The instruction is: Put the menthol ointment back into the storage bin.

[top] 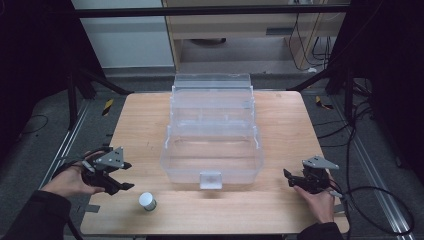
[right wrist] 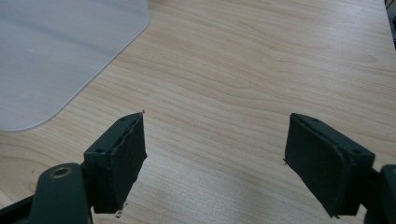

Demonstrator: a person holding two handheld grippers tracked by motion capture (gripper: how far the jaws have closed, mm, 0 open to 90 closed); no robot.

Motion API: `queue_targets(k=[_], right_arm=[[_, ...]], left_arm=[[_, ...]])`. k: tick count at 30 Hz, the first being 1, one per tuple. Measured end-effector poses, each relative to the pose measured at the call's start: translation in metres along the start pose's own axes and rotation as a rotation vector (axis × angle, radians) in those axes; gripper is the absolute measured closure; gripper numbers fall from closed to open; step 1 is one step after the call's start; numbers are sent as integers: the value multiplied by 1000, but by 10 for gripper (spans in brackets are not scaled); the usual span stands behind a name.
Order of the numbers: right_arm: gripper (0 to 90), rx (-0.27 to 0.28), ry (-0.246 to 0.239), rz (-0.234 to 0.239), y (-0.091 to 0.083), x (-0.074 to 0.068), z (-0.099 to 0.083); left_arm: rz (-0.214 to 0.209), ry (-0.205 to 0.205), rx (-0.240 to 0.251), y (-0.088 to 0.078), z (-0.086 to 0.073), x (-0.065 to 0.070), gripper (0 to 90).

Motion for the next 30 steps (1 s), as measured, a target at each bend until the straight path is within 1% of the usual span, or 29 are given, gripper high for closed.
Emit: queue_targets(k=[3, 5, 7, 10, 12, 17, 20, 21, 24, 26, 30], right_arm=[[205, -2, -4, -2, 0, 0, 0], [205, -5, -6, -2, 0, 0, -1], [205, -7, -10, -6, 0, 0, -1], [204, -8, -9, -6, 0, 0, -1], [204, -11, -10, -7, 0, 0, -1], [204, -18, -10, -3, 1, -1, -2], [205, -19, -17, -4, 1, -1, -3], [204, -19, -19, -5, 1, -1, -3], [204, -23, -16, -2, 1, -1, -3], [204, -27, -15, 0, 1, -2, -3], [205, -31, -21, 2, 2, -2, -4]], left_arm=[[-18, 13, -23, 3, 0, 4, 330], [-27, 27, -48, 6, 0, 7, 332], [-40, 36, -61, 8, 0, 11, 334], [-49, 61, -79, 11, 2, 14, 333], [-59, 69, -78, 14, 4, 18, 330], [-72, 101, -101, 20, 7, 25, 324], [-81, 115, -115, 25, 7, 28, 322], [-87, 113, -115, 27, 7, 30, 322], [-91, 128, -133, 32, 6, 32, 320], [-95, 127, -129, 34, 6, 33, 320], [-96, 143, -145, 38, 4, 35, 321]])
Point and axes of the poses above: each handheld gripper's, and its own axes: y roughly forward along the jaws, z roughly out of its top, x roughly to its right, the point moved 10 cm from there along y, roughly forward along the jaws, and after that the axes turned 3 degrees about -z, right-handed, at the moved point
